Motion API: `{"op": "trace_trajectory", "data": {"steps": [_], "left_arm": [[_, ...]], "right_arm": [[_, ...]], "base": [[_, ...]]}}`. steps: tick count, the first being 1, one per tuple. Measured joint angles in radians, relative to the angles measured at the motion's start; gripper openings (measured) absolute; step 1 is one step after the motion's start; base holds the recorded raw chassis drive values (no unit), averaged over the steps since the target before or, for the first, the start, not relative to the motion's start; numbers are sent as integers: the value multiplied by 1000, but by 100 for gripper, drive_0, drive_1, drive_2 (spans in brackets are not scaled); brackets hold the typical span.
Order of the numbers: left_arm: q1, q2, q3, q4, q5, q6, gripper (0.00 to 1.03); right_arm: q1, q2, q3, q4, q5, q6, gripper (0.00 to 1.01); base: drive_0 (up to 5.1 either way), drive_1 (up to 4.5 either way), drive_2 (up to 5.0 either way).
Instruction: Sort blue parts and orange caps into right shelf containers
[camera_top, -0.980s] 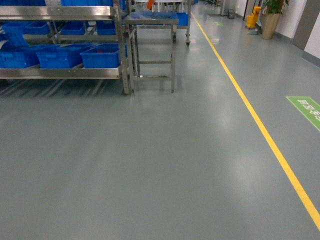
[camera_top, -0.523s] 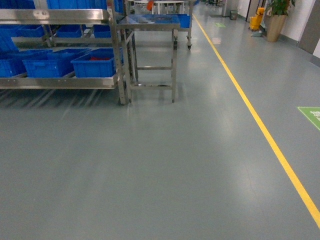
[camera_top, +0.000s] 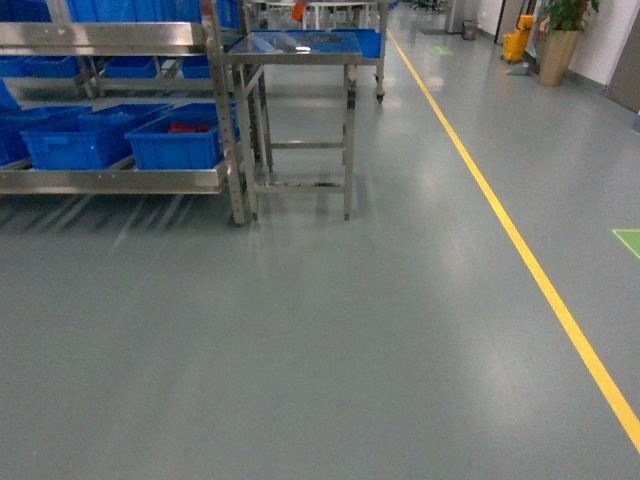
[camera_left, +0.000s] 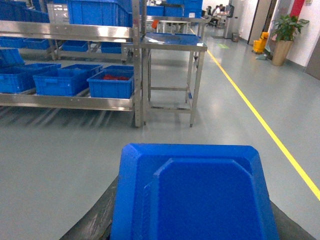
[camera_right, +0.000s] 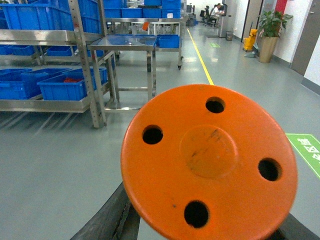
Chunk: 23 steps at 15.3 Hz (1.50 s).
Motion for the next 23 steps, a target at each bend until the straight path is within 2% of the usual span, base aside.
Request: {"op": "trace_trajectory", "data": {"steps": [23], "left_arm": [[0, 0, 0, 0, 0, 0, 41]], "right_arm": [[0, 0, 0, 2, 0, 0, 43]], "base": [[-2, 419, -423]]}}
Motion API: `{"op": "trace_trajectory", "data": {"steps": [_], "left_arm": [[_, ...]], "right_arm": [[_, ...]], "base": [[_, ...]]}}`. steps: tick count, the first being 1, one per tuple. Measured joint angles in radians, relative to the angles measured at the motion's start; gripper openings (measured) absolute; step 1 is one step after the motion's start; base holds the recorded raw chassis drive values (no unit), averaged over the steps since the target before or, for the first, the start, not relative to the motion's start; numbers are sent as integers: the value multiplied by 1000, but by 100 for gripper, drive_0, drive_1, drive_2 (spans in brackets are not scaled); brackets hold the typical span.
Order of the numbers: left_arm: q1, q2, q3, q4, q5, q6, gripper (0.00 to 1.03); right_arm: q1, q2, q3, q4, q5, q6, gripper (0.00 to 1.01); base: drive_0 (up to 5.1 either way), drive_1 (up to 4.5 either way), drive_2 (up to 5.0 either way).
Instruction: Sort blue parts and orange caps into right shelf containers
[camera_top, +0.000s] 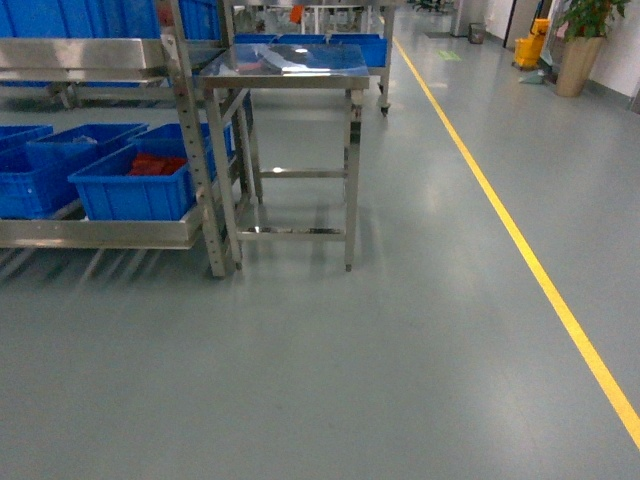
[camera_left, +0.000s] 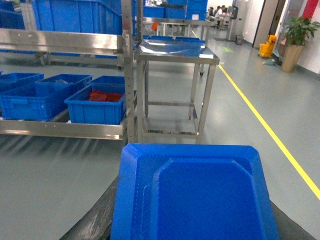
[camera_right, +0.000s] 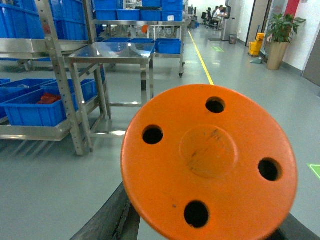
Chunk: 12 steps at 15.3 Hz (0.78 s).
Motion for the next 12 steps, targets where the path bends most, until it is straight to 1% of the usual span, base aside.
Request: {"op": "trace_trajectory", "data": {"steps": [12], "left_arm": [[0, 0, 0, 5, 0, 0, 41]], "right_arm": [[0, 0, 0, 2, 0, 0, 43]], "base": [[3, 424, -419]]}}
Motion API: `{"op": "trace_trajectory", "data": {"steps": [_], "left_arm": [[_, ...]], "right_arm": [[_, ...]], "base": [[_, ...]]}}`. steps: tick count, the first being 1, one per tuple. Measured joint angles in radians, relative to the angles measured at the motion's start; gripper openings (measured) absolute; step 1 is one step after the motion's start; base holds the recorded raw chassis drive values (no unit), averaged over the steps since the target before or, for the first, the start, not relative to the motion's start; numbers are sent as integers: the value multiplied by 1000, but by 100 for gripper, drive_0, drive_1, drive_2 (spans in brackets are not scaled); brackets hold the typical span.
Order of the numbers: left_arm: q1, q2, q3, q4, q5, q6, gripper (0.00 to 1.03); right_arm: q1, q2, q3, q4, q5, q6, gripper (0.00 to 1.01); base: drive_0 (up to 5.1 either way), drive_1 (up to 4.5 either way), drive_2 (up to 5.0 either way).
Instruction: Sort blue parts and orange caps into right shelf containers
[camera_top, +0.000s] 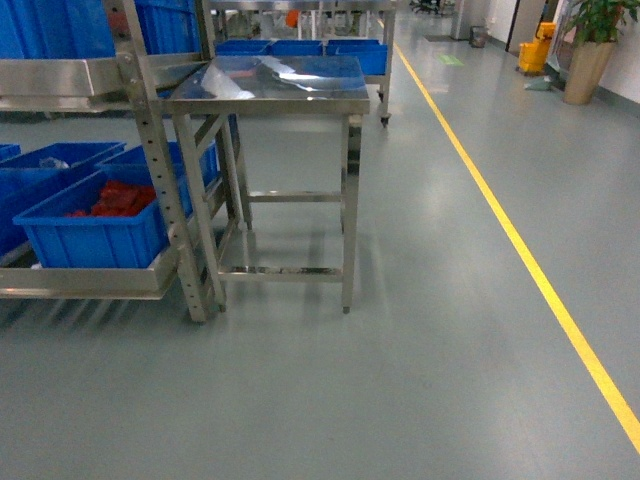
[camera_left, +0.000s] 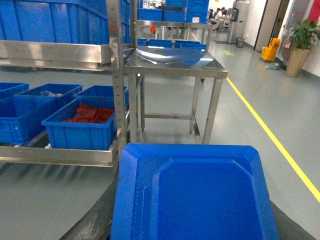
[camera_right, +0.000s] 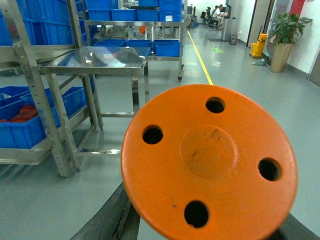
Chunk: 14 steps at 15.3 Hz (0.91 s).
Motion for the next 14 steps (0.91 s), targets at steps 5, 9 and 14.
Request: {"op": "trace_trajectory", "data": {"steps": [5, 9, 14], "left_arm": [[0, 0, 0, -6, -1, 0, 41], [0, 0, 0, -6, -1, 0, 41], [0, 0, 0, -5, 0, 0, 41]], "right_arm": [[0, 0, 0, -3, 0, 0, 43], [0, 0, 0, -2, 0, 0, 43], [0, 0, 0, -6, 0, 0, 43]], "base": [[4, 425, -417], [-5, 416, -427], [-9, 413, -430]]}}
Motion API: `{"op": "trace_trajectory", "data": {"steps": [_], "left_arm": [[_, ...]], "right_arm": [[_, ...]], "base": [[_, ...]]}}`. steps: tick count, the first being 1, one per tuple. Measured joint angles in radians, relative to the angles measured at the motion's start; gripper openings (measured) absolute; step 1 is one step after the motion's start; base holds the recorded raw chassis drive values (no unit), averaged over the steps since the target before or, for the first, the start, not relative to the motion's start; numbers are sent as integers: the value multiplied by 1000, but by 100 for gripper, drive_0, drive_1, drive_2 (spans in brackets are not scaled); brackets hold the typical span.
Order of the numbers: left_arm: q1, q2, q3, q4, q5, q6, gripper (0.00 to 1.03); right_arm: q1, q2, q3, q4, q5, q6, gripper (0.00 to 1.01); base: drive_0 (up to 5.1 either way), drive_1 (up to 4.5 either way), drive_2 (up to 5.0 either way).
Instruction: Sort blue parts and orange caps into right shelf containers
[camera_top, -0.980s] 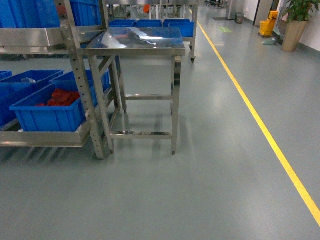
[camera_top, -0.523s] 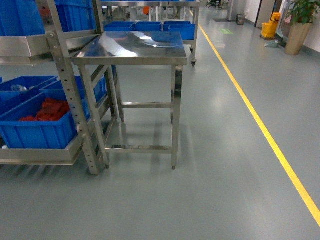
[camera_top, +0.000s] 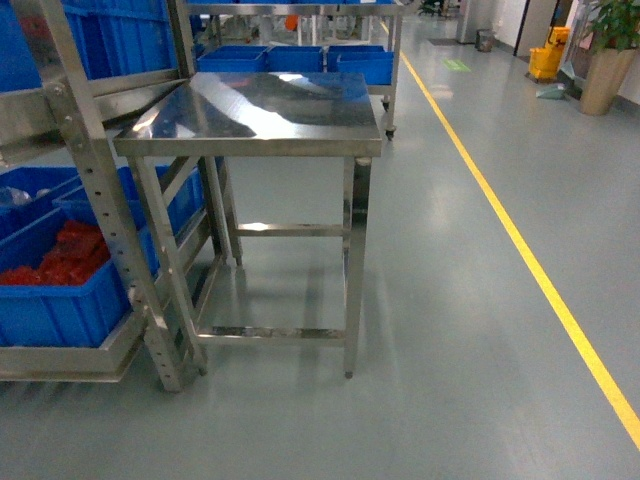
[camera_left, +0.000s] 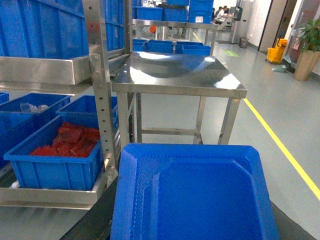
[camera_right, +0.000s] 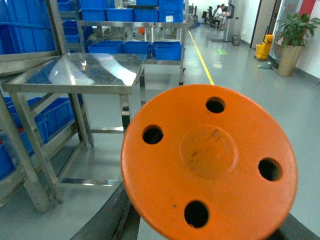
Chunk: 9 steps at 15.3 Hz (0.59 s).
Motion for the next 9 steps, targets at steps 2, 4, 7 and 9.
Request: {"op": "trace_trajectory", "data": {"steps": [2, 4, 7, 9], "left_arm": [[0, 0, 0, 3, 0, 0, 41], [0, 0, 0, 2, 0, 0, 41], [0, 0, 0, 2, -1, 0, 41], [0, 0, 0, 3, 0, 0, 41]], "right_arm": [[0, 0, 0, 3, 0, 0, 43], [0, 0, 0, 5, 0, 0, 43], [0, 0, 0, 5, 0, 0, 43], [0, 0, 0, 5, 0, 0, 43]], "base": [[-9, 413, -430], [-9, 413, -430], [-9, 413, -430], [-9, 413, -430]]}}
